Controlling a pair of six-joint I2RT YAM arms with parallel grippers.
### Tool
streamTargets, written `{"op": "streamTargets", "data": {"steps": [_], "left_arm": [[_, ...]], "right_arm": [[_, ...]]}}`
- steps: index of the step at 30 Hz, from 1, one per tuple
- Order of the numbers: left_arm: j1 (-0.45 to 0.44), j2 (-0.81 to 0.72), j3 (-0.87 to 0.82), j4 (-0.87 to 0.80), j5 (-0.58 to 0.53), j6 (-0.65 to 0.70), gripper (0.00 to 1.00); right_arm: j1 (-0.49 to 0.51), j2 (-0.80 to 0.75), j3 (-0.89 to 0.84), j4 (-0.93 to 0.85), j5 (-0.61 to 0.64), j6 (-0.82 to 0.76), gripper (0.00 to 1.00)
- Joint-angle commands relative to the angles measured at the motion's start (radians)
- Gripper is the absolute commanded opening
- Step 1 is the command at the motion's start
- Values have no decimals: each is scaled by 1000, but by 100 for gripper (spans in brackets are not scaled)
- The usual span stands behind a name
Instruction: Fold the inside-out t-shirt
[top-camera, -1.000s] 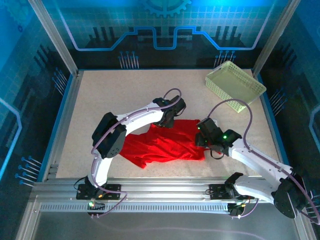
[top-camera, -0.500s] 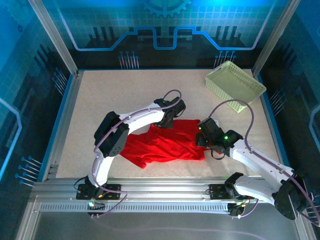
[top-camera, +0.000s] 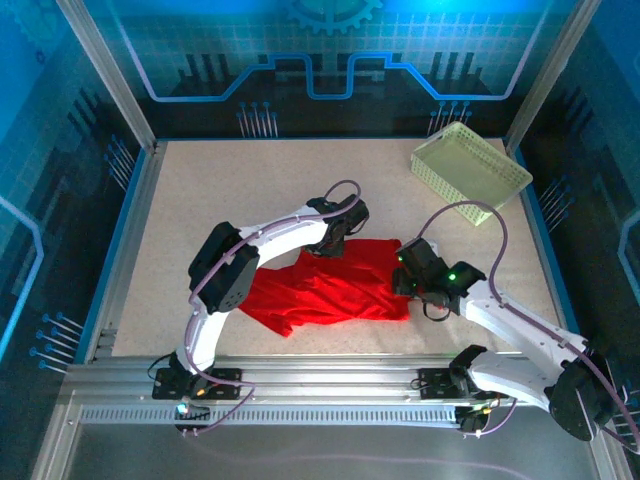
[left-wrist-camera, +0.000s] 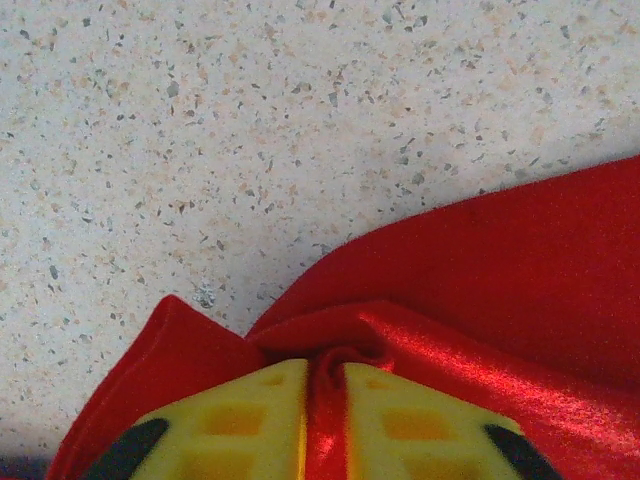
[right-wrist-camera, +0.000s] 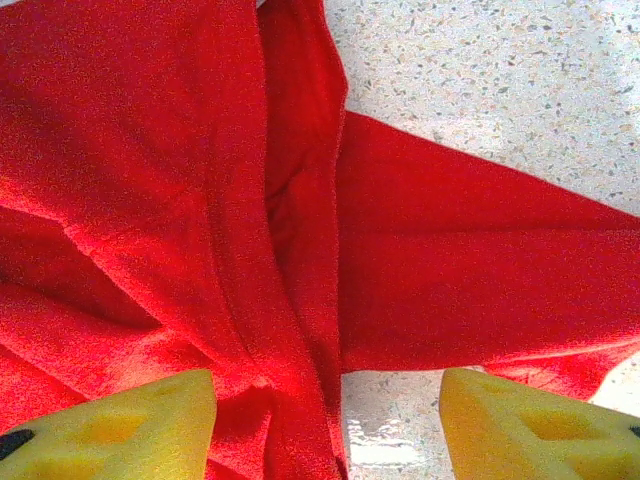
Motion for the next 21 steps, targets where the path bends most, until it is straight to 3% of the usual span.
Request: {"op": "streamTargets", "data": {"steps": [1, 3, 8, 13, 17, 21], "left_arm": [[8, 0, -15, 10, 25, -4, 10], [9, -27, -32, 30, 40, -3, 1], [25, -164, -127, 113, 50, -6, 0], [44, -294, -207, 165, 71, -6, 0], [60, -375, -269, 196, 81, -11, 0], [92, -454, -334, 234, 100, -21, 0]], "right_arm": [[-15, -5, -15, -17, 14, 10, 63], [-30, 9, -35, -6, -3, 17, 65], [-122, 43, -108, 98, -194, -5, 64], [-132, 66, -148, 202, -320, -30, 61], [-132, 104, -145, 212, -351, -26, 52], [-129, 109, -132, 182, -322, -33, 32]]}}
